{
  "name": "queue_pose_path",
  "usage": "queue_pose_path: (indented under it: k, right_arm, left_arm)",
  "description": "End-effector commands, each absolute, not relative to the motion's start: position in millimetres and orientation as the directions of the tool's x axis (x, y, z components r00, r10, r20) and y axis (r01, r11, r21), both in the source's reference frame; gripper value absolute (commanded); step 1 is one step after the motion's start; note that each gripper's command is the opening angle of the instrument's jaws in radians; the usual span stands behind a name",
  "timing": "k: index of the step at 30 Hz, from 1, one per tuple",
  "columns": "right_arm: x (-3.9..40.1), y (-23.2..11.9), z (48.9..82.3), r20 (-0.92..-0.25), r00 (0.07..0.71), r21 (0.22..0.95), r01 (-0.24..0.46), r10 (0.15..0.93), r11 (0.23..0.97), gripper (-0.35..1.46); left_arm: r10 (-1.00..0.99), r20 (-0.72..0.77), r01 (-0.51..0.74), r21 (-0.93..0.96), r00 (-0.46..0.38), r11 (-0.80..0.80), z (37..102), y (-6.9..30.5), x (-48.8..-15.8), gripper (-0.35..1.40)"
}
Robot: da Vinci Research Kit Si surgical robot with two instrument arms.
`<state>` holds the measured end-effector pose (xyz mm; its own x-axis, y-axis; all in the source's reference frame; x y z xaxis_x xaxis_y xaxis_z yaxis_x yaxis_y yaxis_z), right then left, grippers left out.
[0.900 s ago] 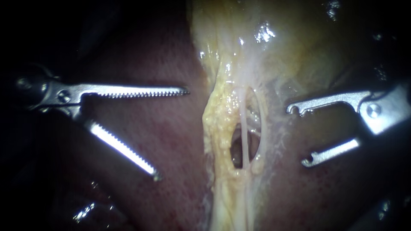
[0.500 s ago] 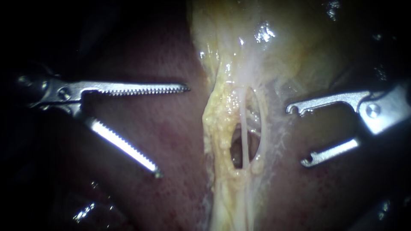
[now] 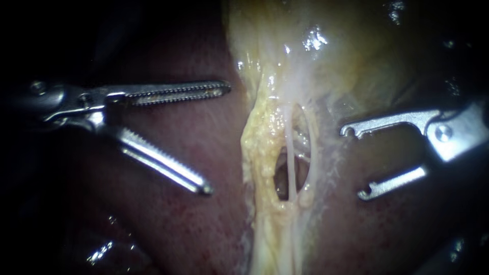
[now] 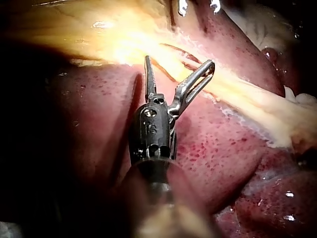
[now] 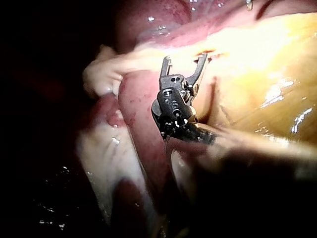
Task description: Grabbing gallbladder
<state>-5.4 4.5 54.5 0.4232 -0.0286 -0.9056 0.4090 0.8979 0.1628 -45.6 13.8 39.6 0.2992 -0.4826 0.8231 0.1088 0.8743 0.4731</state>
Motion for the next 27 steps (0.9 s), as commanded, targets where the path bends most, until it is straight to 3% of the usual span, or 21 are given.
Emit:
queue_pose_path:
  k: [1, 21, 27]
  right_arm:
    - [-5.4, 4.5, 54.5, -0.906, 0.423, 0.163, 0.408, -0.028, 0.898, 0.60]
    - [-5.3, 4.3, 54.7, -0.896, 0.443, 0.203, 0.387, 0.012, 0.899, 0.60]
    - [-5.2, 4.2, 54.7, -0.894, 0.448, 0.214, 0.382, 0.022, 0.899, 0.60]
  left_arm:
    - [-0.496, 0.814, 0.120, 0.484, 0.303, 0.867, 39.6, 13.8, -45.9, 0.94]
    - [-0.702, 0.659, 0.279, 0.645, 0.270, 0.712, 41.5, 13.6, -48.5, 0.44]
    - [-0.710, 0.653, 0.294, 0.646, 0.264, 0.704, 42.2, 14.0, -49.2, 0.41]
